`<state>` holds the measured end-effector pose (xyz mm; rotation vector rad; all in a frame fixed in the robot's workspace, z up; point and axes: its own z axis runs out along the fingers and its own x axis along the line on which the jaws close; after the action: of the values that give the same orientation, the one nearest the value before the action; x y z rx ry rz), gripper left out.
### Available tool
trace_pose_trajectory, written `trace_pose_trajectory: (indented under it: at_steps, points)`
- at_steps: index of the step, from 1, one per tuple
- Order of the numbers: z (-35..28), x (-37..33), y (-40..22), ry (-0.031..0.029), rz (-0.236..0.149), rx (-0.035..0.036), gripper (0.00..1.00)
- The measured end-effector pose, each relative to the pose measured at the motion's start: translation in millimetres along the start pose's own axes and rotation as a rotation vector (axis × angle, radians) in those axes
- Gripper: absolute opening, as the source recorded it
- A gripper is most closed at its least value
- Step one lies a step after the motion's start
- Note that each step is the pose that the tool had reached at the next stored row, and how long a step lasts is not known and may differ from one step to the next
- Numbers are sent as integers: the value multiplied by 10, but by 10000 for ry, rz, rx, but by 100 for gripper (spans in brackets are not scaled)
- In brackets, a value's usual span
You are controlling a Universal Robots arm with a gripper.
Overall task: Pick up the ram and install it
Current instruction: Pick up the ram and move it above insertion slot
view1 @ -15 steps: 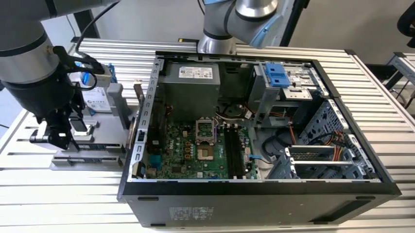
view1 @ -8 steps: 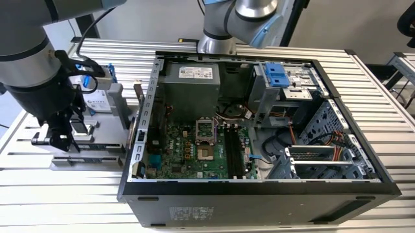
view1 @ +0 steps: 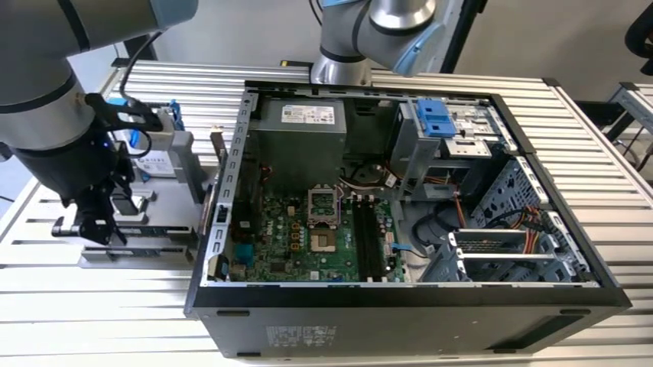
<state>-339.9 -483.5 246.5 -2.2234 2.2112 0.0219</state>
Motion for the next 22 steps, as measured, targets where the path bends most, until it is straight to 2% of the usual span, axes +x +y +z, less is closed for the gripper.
trace_pose_trajectory:
  at_steps: [2, 4, 12, 22]
  points:
    - [28, 1, 0, -56, 1, 9, 100]
    - [63, 1, 0, -80, 7, 14, 100]
    - [194, 12, -1, -81, 33, 14, 100]
    - [312, 83, -1, -82, 177, 18, 100]
